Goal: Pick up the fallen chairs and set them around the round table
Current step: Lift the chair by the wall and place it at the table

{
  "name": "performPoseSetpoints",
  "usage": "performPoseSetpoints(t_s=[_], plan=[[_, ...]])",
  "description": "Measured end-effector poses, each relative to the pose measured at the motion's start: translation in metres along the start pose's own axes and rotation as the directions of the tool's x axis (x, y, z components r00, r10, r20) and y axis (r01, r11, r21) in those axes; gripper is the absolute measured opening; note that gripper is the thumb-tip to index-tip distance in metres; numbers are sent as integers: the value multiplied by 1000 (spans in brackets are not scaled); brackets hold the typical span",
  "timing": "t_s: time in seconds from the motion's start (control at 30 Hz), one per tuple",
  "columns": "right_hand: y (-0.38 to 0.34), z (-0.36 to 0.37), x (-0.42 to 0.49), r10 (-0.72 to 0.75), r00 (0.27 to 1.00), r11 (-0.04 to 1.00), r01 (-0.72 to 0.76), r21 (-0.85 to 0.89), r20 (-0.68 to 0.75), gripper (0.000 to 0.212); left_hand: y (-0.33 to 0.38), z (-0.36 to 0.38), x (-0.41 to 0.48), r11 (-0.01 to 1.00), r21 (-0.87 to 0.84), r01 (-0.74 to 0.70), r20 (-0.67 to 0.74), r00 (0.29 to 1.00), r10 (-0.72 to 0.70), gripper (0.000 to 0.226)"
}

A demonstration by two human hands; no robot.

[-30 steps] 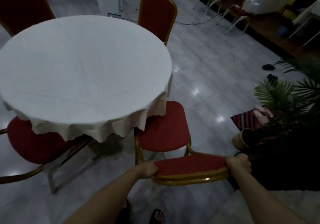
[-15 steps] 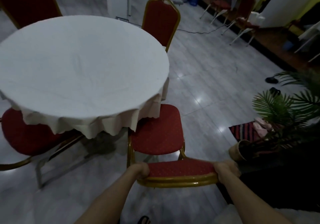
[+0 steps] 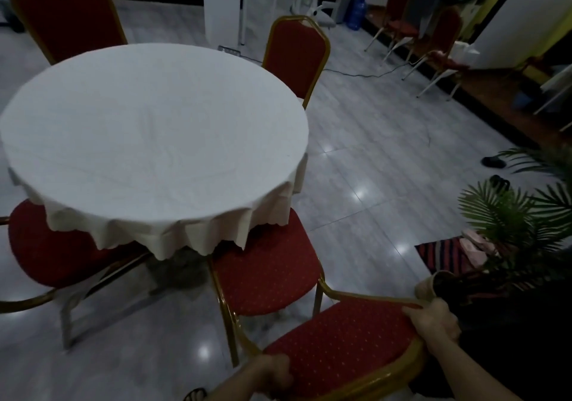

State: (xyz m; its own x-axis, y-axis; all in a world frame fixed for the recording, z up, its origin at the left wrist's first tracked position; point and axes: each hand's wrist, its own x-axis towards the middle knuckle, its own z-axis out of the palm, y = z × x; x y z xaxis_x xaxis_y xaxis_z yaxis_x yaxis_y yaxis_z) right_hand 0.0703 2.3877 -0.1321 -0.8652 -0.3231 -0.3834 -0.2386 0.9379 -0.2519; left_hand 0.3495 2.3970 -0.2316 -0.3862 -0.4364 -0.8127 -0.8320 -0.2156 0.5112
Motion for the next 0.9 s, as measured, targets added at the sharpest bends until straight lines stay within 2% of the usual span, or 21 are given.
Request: performPoseSetpoints(t_s=[0.03, 0.07, 0.1, 0.13, 0.17, 0.23, 0.3, 0.37, 0.43, 0.47, 0.57, 0.63, 0.67, 0.73, 0.83, 0.9], plan=[[-7, -3, 1, -33, 999, 999, 34, 43, -20, 65, -2, -3, 6, 996, -86, -20, -9, 1000, 19, 41], [-16, -6, 3, -60, 997, 992, 64, 108, -41, 67, -1, -9, 6, 991, -121, -49, 40, 998, 54, 39], [-24, -8, 6, -79, 995, 978, 90, 188, -66, 67, 1, -11, 13, 974, -224, -31, 75, 996, 49, 29], [-32, -10, 7, -79, 993, 954, 99, 283, -84, 69, 4, -15, 16, 961, -277, -15, 59, 998, 33, 12], [-42, -11, 10, -79, 991, 927, 112, 359, -105, 74, 8, -18, 20, 944, -330, 2, 29, 1000, 8, 8], [-57, -10, 18, -24, 994, 870, 74, 488, -107, 89, 16, -21, 31, 927, -374, -1, -37, 999, -14, 17], [-67, -4, 34, 54, 998, 766, -24, 643, -27, 100, 23, -21, 39, 909, -414, -41, -88, 996, 5, 14], [-71, 3, 45, 49, 995, 681, -95, 726, 85, 87, 29, -27, 46, 894, -444, -62, -150, 989, -6, 24], [-74, 10, 37, -10, 996, 711, -55, 701, 88, 63, 33, -32, 49, 884, -461, -70, -174, 985, -13, 27], [-72, 15, 31, -45, 997, 747, -9, 664, 63, 58, 34, -33, 51, 886, -458, -69, -168, 986, -10, 27], [-70, 27, 20, -113, 993, 857, 110, 504, -25, 73, 36, -33, 53, 913, -404, -60, -158, 987, -5, 32], [-76, 29, 30, -112, 989, 885, 142, 442, -93, 75, 39, -34, 51, 922, -379, -81, -133, 991, 33, 36], [-81, 26, 36, -124, 989, 890, 148, 431, -83, 75, 42, -36, 50, 929, -356, -98, -126, 990, 57, 39], [-89, 12, 40, -178, 984, 870, 171, 463, -28, 74, 53, -42, 50, 947, -276, -162, -100, 985, 139, 43], [-84, 6, 27, -177, 984, 748, 144, 647, -15, 81, 71, -53, 47, 959, -191, -211, -42, 977, 207, 33], [-70, 25, 3, -135, 988, 700, 145, 700, -70, 66, 75, -56, 48, 961, -162, -224, -15, 974, 225, 25]])
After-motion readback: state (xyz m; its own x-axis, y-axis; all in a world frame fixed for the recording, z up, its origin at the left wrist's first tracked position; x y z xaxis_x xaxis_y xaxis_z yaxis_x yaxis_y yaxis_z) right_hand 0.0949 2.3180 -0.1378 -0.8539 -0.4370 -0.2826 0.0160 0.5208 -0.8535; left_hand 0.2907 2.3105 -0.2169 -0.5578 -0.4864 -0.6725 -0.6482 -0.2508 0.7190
